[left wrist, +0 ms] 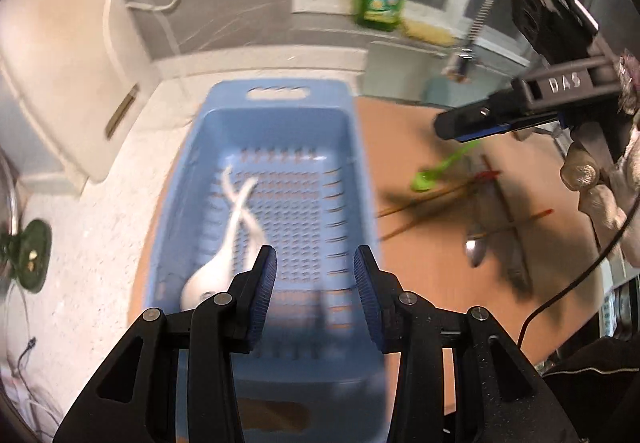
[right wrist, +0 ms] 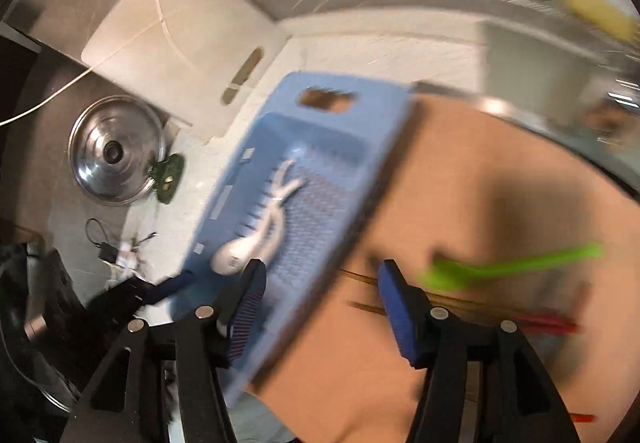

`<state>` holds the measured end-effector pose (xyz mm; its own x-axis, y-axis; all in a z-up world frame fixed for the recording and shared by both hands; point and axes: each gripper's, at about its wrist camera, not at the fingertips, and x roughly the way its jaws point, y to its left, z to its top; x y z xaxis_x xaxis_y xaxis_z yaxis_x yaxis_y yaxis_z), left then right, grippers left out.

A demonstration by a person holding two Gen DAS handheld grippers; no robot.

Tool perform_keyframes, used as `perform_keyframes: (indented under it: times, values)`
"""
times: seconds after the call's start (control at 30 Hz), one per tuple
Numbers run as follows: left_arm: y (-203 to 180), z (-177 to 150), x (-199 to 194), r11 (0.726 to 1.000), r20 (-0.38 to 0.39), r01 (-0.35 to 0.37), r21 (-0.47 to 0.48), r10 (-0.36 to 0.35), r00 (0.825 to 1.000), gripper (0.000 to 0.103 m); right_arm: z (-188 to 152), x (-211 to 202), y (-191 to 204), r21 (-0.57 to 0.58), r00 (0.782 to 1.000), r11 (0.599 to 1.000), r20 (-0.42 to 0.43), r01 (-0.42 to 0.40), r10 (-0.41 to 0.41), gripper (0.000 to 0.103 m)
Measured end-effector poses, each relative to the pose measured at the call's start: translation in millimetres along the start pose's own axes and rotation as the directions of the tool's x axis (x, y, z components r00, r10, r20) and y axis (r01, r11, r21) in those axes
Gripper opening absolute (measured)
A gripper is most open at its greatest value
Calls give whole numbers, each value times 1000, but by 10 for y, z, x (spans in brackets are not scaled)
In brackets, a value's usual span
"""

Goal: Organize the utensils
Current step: 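Move both grippers back toward the chopsticks and metal fork on the mat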

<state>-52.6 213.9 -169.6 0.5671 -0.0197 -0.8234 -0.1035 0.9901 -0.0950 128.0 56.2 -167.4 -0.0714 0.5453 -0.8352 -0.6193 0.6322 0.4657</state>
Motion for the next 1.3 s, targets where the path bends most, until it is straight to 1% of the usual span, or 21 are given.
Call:
perform_keyframes:
  times: [0.13,0.27,0.33,0.37,0.4,0.53,0.6,0.67,0.73,0.8,0.9,1.03,1.1,1.2,1.3]
  values:
    - [-344,21,44,997,3,46,60,-46,999,39,-237,-376,-389,6,998,999,45,48,-48,55]
    - [-698,71,181,987,-22,75,142,-73,997,39,-492,-627,-774,68,997,996,48,57,-60,56]
    - [-814,107,250,981,-36,94,169,-89,995,39,-603,-710,-953,108,997,993,47,51,-56,56]
    - [-885,134,302,977,-46,109,183,-102,994,39,-660,-738,-1055,139,997,989,44,49,-56,56]
    - [-948,136,338,980,-47,114,162,-108,993,39,-717,-760,-1155,175,998,984,47,41,-50,56]
    - [-1177,194,510,963,-83,145,227,-129,988,39,-977,-760,-1443,310,999,951,35,-5,-6,56]
    - [-1256,235,607,953,-104,159,256,-137,985,39,-1118,-721,-1591,385,1000,923,27,-20,10,56]
    - [-1316,286,705,941,-127,166,294,-133,983,34,-1203,-653,-1660,442,999,896,21,-50,45,56]
    - [-1355,349,810,933,-146,166,318,-125,981,26,-1230,-610,-1710,489,997,868,29,-82,77,56]
    - [-1340,408,901,932,-170,187,312,-139,976,23,-1188,-593,-1703,501,994,858,52,-111,98,56]
    - [-1323,476,1044,929,-203,197,314,-137,970,17,-1052,-560,-1620,487,992,864,75,-129,106,52]
    - [-1307,521,1124,924,-220,193,330,-123,968,17,-941,-458,-1572,501,989,853,62,-147,134,44]
    - [-1319,528,1135,918,-230,199,344,-123,965,16,-956,-408,-1571,516,986,841,46,-160,159,42]
    - [-1370,505,1142,903,-244,218,370,-131,961,16,-1076,-357,-1613,543,987,827,17,-143,159,42]
    - [-1470,460,1136,881,-265,256,397,-156,951,16,-1244,-312,-1721,598,984,789,-5,-140,179,42]
